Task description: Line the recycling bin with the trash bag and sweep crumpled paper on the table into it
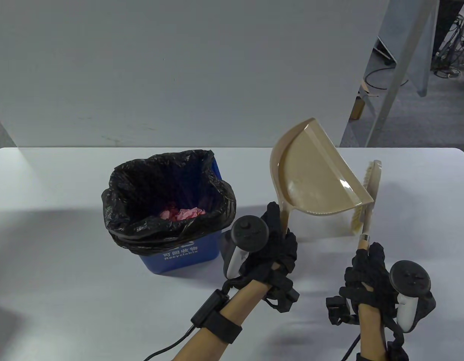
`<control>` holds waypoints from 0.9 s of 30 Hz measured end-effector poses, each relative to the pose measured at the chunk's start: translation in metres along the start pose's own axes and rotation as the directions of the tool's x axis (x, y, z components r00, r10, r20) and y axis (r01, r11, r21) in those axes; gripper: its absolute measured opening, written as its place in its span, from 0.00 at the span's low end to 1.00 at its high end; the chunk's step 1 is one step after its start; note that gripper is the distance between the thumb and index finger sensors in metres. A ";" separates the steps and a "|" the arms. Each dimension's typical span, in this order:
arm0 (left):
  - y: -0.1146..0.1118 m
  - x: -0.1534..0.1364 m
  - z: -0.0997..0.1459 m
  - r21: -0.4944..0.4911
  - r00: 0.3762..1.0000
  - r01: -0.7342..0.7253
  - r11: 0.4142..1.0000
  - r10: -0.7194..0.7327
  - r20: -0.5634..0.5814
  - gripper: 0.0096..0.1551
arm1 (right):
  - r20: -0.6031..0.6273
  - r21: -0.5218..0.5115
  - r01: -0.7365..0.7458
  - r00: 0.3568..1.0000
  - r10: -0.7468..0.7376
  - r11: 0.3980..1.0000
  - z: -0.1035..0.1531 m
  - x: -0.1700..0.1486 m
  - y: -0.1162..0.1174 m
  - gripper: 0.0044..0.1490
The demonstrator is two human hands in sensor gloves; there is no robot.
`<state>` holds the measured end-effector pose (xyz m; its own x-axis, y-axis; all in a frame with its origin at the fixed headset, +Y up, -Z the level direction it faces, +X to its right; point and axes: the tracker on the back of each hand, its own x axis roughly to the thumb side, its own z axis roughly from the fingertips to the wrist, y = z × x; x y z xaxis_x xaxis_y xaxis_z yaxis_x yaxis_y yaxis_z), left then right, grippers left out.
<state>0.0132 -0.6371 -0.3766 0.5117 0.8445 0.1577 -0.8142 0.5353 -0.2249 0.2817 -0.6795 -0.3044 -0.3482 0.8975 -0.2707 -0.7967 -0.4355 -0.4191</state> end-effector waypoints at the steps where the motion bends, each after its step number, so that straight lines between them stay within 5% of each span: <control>1: -0.008 -0.008 -0.004 -0.029 1.000 -0.003 1.000 0.003 -0.019 0.49 | -0.001 -0.002 -0.002 1.000 0.002 1.000 0.000 0.000 0.000 0.40; 11: -0.033 -0.067 -0.024 -0.125 0.988 0.022 0.992 -0.041 -0.150 0.49 | 0.025 -0.009 -0.085 0.996 0.085 0.996 0.002 0.001 0.006 0.39; 27: -0.050 -0.076 -0.028 -0.205 0.979 0.076 0.976 -0.113 -0.172 0.53 | 0.060 0.024 -0.150 0.987 0.148 0.988 0.002 0.004 0.019 0.39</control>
<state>0.0230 -0.7279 -0.4037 0.6399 0.7683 0.0139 -0.6990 0.5896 -0.4047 0.2638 -0.6838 -0.3115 -0.4912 0.8257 -0.2773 -0.7471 -0.5631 -0.3533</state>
